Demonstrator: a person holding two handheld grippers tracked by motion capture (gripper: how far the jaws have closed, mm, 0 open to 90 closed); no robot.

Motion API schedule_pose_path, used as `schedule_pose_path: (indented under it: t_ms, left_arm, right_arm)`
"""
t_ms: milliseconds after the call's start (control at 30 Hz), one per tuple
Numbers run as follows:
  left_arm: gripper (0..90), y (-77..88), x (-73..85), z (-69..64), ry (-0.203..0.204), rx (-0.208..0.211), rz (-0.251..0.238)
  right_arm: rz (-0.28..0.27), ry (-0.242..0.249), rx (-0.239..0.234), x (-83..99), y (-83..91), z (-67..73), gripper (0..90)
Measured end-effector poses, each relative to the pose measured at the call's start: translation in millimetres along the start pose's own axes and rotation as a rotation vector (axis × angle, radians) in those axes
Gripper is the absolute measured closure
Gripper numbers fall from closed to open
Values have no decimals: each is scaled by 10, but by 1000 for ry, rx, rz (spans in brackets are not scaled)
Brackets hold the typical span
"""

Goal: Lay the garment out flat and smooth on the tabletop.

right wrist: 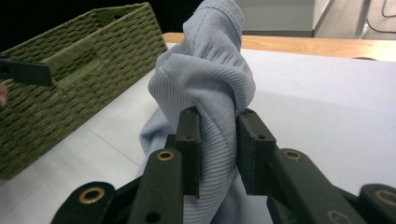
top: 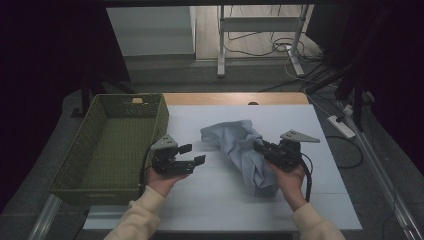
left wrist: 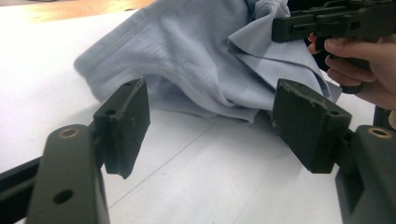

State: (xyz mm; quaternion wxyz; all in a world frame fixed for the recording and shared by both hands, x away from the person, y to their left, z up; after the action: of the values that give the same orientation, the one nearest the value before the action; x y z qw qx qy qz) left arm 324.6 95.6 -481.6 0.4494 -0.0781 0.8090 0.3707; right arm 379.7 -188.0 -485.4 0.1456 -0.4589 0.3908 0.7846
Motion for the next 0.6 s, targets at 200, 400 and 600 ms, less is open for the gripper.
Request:
schedule_pose_path:
  t_ms: [200,400,600]
  left_arm:
    - [281,-1,0,1,0,-1,0]
    - [281,-2,2,1,-1,0,2]
    - [281,-4,3,0,-3,0,4]
  right_arm:
    - [-12,-38,25,-4,68,-155,714]
    - [-21,-70,46,-1,125,-294,711]
    - [-25,-112,72,13,174,-456,707]
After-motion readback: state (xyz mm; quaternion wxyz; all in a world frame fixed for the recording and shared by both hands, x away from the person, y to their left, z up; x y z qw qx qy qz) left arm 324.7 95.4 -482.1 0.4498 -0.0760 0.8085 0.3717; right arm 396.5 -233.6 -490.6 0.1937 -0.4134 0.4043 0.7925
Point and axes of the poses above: each handheld gripper's, and its own axes: y roughly backward along the jaws, x roughly out of its underside, z roughly to its left, the point moved 6 cm from there along -y, roughly forward along the jaws, and after that the axes turned 3 degrees about z, right-handed, at the moved point
